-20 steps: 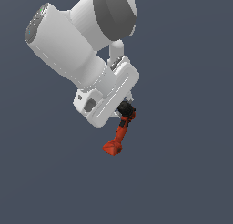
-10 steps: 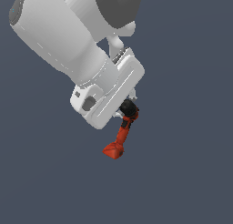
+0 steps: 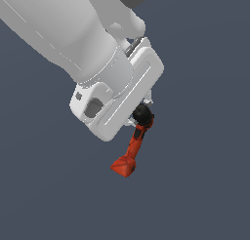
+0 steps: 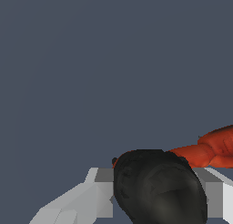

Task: Pick up the object and move it to a goal position.

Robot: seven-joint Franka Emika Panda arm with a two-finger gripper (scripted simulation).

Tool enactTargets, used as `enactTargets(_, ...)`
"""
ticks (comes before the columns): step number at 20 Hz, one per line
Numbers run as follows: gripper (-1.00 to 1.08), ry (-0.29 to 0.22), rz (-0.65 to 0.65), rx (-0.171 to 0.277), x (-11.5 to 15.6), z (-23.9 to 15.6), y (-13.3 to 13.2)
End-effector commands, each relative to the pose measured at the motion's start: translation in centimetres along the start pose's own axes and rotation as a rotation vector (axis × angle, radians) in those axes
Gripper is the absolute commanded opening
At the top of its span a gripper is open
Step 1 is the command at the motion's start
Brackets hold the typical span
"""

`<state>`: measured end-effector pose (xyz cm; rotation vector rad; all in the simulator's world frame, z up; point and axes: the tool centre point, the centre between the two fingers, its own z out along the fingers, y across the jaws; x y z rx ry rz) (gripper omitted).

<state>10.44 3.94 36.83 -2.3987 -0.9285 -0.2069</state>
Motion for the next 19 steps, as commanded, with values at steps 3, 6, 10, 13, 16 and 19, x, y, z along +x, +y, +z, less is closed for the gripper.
enactTargets(3,-1.0,0.004,-0.004,-0.005,1.4,-1.3,-0.3)
enactTargets(6,-1.0,0.004,-0.004,-0.005,1.9,-1.7,-0.4)
enactTargets(10,-1.0,0.005,-0.004,-0.004,2.4,-2.0,-0.4)
enactTargets(13,-1.0,0.005,-0.004,-0.004,2.6,-2.2,-0.4)
enactTargets(16,-1.0,0.005,-0.005,-0.004,2.7,-2.3,-0.4)
enactTargets(19,-1.0,0.005,-0.005,-0.004,2.7,-2.3,-0.4)
